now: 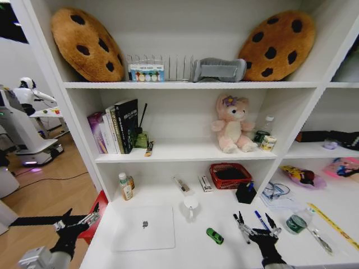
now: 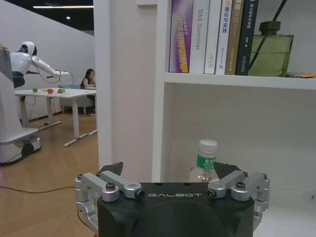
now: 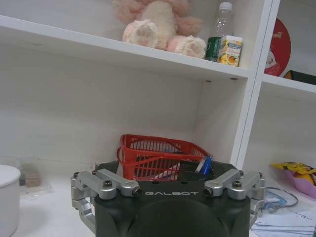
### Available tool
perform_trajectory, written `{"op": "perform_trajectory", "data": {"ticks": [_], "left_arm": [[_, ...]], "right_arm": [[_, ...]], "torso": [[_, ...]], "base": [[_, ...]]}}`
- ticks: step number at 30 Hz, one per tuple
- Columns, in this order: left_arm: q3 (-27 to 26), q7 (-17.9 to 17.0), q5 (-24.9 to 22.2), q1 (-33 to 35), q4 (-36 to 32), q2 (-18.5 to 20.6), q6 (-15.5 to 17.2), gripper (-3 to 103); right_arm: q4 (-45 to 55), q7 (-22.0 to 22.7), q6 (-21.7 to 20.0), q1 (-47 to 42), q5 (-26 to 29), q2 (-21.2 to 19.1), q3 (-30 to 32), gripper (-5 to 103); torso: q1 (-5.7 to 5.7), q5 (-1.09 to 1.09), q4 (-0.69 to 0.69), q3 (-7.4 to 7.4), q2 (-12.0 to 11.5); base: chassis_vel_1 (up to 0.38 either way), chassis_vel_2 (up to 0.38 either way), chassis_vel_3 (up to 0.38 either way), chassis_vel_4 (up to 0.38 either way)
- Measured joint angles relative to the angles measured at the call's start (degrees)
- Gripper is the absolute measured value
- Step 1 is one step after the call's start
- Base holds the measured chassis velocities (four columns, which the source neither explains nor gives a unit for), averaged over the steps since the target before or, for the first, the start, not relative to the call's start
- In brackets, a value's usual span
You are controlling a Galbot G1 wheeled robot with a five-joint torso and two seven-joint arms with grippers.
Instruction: Organize the objects on the table.
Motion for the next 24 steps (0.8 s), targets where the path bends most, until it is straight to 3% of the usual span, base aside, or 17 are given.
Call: {"op": "perform_trajectory", "data": {"ticks": [12,14,16,19,20,23,24], "left_arm": [[0.89,0.75,2.66,-0.18,0.78,-0.26,-0.22,100],[0.89,0.78,2.67,-0.2,0.82,-0.23,-0.24,100],[0.89,0.79,2.67,-0.2,0.83,-0.22,-0.25,100],[0.91,0.81,2.67,-0.22,0.85,-0.19,-0.27,100],[0.91,0.81,2.67,-0.22,0.85,-0.19,-0.27,100],[0.91,0.83,2.67,-0.23,0.87,-0.17,-0.29,100],[0.91,0.83,2.67,-0.23,0.87,-0.17,-0.29,100]], "right_arm": [[-0.39,-4.28,1.48,-0.02,0.51,-0.24,-0.34,100],[-0.86,-9.72,2.87,-0.22,1.09,-0.39,-0.51,100],[-1.07,-12.05,3.36,-0.41,1.27,-0.47,-0.5,100],[-2.71,-21.91,5.54,-1.46,2.24,-1.1,-0.42,100],[-2.71,-21.91,5.54,-1.46,2.24,-1.1,-0.42,100],[-6.67,-32.15,8.71,-1.78,2.65,-2.07,0.66,100],[-6.67,-32.15,8.71,-1.78,2.65,-2.07,0.66,100]], "torso": [[0.0,0.0,0.0,0.0,0.0],[0.0,0.0,0.01,0.0,-0.01],[0.01,0.0,0.01,0.0,-0.01],[0.01,-0.01,0.0,0.0,-0.01],[0.01,-0.01,0.0,0.0,-0.01],[0.0,0.0,0.0,0.0,0.0],[0.0,0.0,0.0,0.0,0.0]], "base": [[0.0,0.0,0.0,0.0],[0.0,0.0,0.0,0.0],[0.0,0.0,0.0,0.0],[0.0,0.0,0.0,0.0],[0.0,0.0,0.0,0.0],[0.0,0.0,0.0,0.0],[0.0,0.0,0.0,0.0]]}}
